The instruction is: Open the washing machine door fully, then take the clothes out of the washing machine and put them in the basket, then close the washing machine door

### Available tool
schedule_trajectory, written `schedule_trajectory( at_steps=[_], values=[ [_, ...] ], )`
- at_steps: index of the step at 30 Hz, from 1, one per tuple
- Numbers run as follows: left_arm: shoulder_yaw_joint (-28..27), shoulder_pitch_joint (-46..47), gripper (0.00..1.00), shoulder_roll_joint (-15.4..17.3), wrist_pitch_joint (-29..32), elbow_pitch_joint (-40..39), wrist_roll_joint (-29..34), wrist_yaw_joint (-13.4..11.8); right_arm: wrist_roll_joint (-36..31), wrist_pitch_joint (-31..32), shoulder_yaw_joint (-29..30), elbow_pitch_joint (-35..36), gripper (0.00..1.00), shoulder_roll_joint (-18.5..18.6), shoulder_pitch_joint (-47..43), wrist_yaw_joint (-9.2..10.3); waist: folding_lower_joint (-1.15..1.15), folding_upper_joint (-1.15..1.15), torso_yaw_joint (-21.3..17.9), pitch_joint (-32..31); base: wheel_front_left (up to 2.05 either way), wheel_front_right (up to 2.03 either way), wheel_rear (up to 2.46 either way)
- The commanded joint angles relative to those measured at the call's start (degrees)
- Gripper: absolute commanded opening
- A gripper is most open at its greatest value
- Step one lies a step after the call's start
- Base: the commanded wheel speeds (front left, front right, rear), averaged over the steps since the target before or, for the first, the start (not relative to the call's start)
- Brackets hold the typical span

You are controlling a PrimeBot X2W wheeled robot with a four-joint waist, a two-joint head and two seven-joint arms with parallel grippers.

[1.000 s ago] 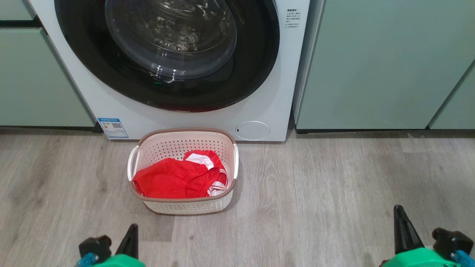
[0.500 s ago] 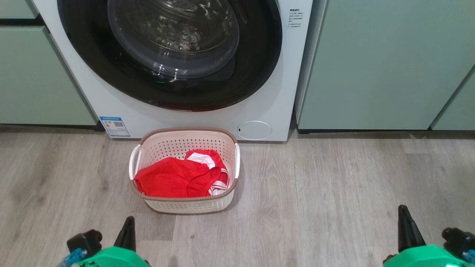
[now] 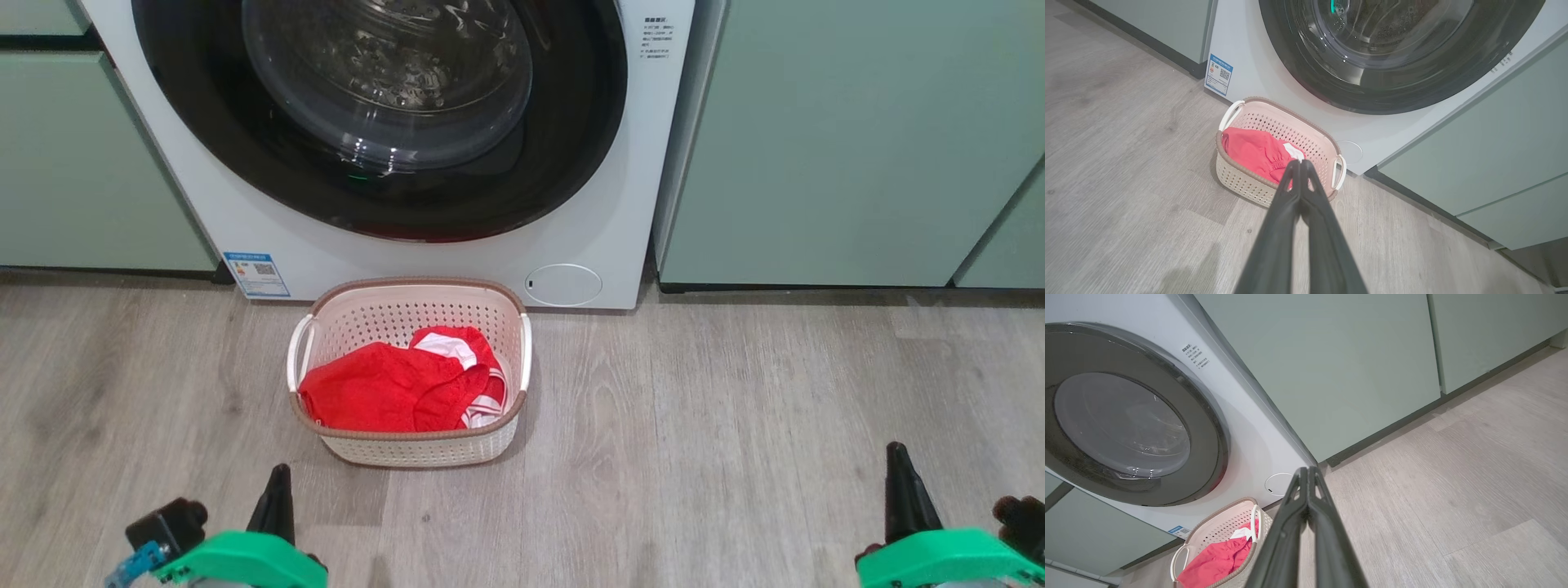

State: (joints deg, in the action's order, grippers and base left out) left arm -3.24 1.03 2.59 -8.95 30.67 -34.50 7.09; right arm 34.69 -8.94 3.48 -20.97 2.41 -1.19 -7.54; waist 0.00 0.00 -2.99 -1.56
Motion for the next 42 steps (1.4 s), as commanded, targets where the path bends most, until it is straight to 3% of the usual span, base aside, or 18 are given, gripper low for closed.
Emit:
schedule_trajectory(
  at_steps=[1, 42],
  values=[
    [-0.98, 3.18, 0.0, 0.37, 0.61, -2.24, -1.92, 0.12, 2.0, 0.53, 0.12, 2.13, 0.0, 0.31, 2.59, 0.02, 0.0, 0.0, 0.06, 0.04, 0.0, 0.0, 0.0],
    [-2.06, 4.1, 0.0, 0.33, 7.51, -8.92, -27.78, 0.25, 27.75, 7.45, 1.48, 4.36, 0.0, 0.38, 4.81, 0.03, 0.0, 0.0, 1.42, 0.82, 0.0, 0.0, 0.0]
  ],
)
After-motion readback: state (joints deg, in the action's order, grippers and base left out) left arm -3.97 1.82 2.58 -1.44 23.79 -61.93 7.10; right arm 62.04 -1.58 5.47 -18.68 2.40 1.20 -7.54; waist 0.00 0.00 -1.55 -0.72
